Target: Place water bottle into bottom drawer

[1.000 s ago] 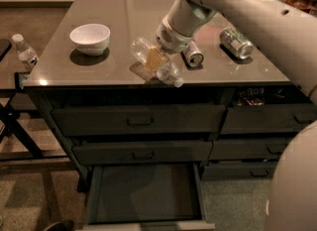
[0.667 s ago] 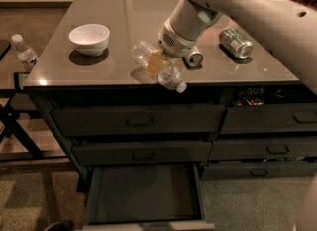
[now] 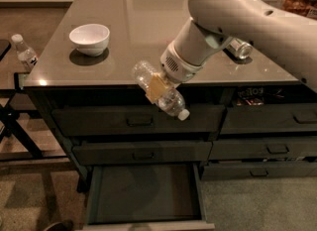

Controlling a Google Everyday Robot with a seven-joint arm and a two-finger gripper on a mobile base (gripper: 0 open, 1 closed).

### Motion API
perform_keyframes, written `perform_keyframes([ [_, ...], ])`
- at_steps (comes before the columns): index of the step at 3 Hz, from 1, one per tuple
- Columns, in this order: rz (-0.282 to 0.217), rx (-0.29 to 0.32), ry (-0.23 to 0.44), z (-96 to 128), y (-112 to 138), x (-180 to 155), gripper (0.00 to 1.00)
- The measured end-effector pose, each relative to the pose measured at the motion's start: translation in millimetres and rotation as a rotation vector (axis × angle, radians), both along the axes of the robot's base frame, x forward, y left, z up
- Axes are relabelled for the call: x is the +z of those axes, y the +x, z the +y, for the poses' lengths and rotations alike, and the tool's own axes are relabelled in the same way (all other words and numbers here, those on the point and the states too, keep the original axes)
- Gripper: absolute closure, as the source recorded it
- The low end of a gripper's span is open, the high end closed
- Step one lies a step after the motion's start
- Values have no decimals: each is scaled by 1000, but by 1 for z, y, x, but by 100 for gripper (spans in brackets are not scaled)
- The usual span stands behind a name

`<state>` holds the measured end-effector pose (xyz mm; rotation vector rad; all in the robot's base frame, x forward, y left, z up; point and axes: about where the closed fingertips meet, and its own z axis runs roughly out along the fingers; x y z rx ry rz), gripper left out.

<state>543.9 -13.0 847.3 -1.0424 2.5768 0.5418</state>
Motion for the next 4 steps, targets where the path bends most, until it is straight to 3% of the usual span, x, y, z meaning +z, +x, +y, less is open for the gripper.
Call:
perform_keyframes([
  [1,0,0,0,0,0,0,100],
  [2,30,-2,10,0,-18,-9,100],
  [4,155,-78,90,0,-99,-43,100],
])
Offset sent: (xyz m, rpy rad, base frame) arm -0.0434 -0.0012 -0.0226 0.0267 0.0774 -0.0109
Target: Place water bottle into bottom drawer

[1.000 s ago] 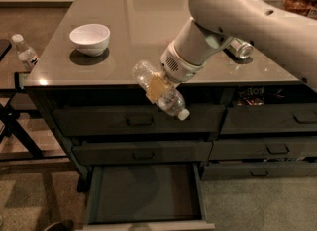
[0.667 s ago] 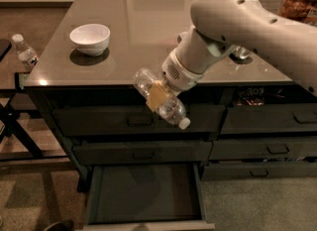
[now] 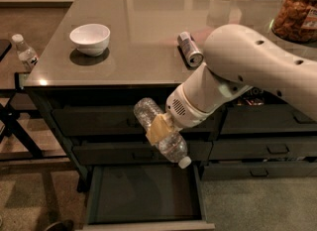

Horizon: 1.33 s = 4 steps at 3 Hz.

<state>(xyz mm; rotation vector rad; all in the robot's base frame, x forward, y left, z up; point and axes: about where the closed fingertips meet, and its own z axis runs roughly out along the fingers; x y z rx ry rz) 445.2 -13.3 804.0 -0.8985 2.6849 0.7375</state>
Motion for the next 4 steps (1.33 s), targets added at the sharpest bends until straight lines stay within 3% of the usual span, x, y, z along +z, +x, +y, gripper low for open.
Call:
perform_keyframes([
  [1,0,0,0,0,0,0,100],
  [2,42,-16,21,3,-11,-25,100],
  [4,200,-81,80,17,-30,-117,100],
])
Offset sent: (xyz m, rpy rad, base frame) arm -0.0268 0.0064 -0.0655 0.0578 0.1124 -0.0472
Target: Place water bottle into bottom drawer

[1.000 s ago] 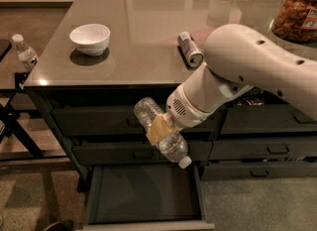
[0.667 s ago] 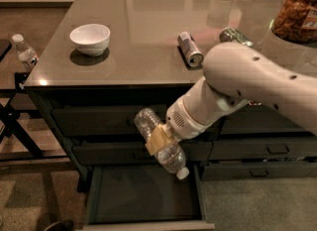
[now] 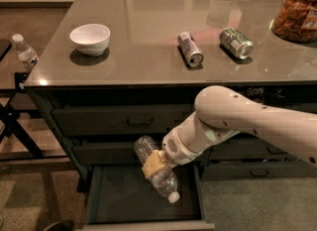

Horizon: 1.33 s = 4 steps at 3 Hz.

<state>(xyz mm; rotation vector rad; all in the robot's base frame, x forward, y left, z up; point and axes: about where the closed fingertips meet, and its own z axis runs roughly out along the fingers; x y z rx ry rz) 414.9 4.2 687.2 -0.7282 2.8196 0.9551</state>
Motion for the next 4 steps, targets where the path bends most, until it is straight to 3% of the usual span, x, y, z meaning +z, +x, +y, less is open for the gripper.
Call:
perform_keyframes([
  [1,0,0,0,0,0,0,100],
  [2,43,-10,18,2,-4,-25,100],
  [4,169,-141,56,-4,3,-130,100],
])
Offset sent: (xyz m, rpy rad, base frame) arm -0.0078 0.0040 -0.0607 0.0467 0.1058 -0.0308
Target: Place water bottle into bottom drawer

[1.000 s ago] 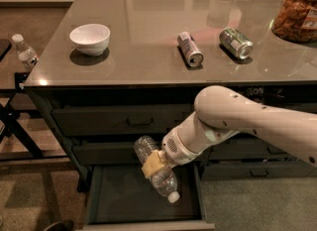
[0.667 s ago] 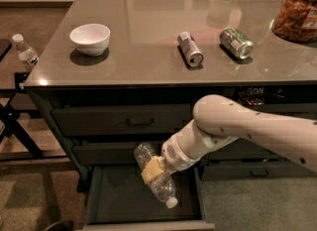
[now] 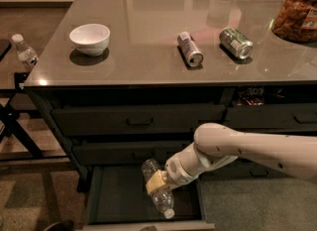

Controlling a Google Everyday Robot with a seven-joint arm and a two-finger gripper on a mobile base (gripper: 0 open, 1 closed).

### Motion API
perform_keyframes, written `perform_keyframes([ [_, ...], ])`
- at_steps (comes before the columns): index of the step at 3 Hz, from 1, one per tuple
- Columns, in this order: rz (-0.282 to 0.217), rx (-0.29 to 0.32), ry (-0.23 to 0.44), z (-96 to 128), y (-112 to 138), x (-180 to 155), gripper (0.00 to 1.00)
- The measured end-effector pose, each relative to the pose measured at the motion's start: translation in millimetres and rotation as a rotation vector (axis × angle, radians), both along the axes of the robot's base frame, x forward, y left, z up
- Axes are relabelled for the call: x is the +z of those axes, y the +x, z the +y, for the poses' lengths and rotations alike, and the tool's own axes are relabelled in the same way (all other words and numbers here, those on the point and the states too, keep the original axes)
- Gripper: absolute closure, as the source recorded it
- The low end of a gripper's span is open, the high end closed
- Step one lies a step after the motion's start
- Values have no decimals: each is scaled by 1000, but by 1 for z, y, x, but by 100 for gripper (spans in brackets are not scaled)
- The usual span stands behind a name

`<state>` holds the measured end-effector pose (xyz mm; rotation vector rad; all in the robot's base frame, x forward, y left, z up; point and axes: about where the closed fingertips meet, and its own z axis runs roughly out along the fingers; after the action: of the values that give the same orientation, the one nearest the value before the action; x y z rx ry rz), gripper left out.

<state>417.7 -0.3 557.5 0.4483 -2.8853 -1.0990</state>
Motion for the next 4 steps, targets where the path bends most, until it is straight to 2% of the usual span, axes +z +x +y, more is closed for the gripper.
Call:
perform_keyframes([
  [1,0,0,0,0,0,0,100],
  [2,18,-33,7,0,1,-31,100],
  [4,61,-168,67,-15,18,-120,100],
])
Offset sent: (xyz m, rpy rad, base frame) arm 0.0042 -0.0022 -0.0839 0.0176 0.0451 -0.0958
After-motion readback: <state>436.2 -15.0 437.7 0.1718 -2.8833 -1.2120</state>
